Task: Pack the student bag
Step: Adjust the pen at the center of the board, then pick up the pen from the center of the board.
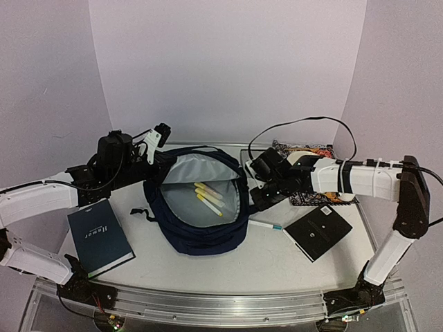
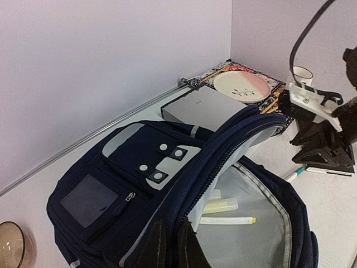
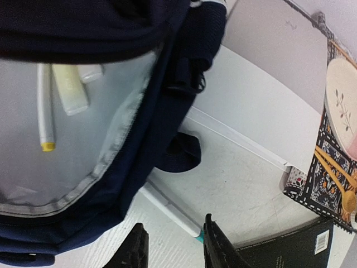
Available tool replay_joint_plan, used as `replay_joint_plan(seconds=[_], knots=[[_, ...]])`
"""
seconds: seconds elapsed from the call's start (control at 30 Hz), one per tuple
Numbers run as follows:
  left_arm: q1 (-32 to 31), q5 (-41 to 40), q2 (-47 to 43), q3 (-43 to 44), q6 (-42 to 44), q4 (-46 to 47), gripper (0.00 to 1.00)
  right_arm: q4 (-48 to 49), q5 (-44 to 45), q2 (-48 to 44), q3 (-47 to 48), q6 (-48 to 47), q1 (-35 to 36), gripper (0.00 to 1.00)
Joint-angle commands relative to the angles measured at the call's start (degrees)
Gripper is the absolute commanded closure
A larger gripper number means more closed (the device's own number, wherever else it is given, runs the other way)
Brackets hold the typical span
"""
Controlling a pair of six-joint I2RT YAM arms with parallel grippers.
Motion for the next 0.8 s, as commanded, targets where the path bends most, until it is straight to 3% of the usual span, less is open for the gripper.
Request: replay_joint_plan(seconds=[0.0,0.37,0.77], knots=[[-0.19,-1.28,-2.22,1.33,-0.28,7.54,1.00,-3.68,-3.09,1.84,-0.83,5.33,-1.90,0.53],[-0.26,-1.59,-1.75,1.28,-0.09,7.55,1.00,-5.14,-11.33,9.30,-2.53,0.63,-4.86,0.49],[-0.24,-1.48,-1.58,1.33,-0.03,7.57,1.00,-7.61,-9.27,15.53,-1.09,-0.37,-4.90,0.53]])
